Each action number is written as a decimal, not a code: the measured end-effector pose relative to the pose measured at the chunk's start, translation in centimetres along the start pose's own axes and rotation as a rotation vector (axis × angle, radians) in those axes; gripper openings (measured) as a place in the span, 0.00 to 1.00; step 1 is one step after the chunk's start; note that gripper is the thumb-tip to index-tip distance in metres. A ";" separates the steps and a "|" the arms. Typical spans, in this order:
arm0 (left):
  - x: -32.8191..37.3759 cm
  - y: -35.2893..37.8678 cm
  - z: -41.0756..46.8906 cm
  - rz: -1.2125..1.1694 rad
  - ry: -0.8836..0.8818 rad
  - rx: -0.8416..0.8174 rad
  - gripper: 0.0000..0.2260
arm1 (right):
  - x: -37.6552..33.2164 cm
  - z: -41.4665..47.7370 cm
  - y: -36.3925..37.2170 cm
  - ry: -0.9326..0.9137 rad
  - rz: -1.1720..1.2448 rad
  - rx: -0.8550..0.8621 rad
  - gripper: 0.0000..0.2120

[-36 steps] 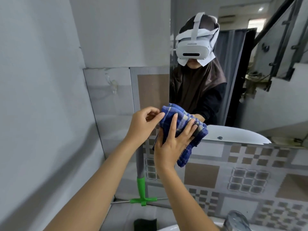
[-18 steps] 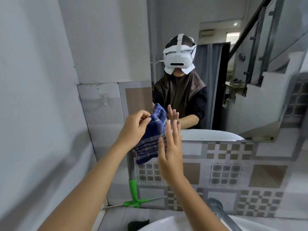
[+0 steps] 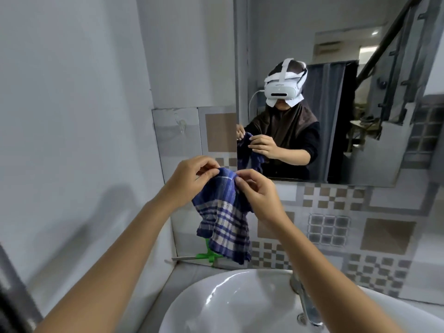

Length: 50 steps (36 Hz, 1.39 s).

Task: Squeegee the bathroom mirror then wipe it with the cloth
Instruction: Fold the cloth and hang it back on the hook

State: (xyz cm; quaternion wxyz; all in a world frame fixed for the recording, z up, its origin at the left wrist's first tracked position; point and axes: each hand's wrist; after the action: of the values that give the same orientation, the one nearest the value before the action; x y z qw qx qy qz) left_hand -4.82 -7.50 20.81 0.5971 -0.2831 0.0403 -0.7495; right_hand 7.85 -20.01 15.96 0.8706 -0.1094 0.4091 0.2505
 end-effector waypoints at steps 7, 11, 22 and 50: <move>-0.3 -0.3 -5.3 0.027 -0.246 0.038 0.02 | -1.6 0.4 0.2 -0.112 -0.152 -0.088 0.04; -1.3 0.3 -7.8 -0.097 -0.475 0.030 0.05 | -2.3 1.1 1.2 -0.149 -0.207 -0.113 0.05; -7.8 -3.1 0.3 -0.292 -0.502 0.417 0.03 | -2.8 8.1 6.1 -0.144 -0.235 -0.152 0.02; -17.8 -3.2 14.2 -0.142 -0.442 0.473 0.05 | 0.8 17.2 18.2 -0.358 -0.446 0.299 0.08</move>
State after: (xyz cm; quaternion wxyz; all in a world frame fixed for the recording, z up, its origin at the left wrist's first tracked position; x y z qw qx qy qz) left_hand 1.35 13.67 27.27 0.5869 -0.2943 -0.2850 -0.6983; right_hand 9.95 2.56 26.66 0.9686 -0.0218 0.2478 0.0058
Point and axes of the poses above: each hand's wrist, its own z-axis towards the middle knuckle, its own y-axis out of the palm, x = y × z, and after that the axes turned 15 degrees about x, right-handed
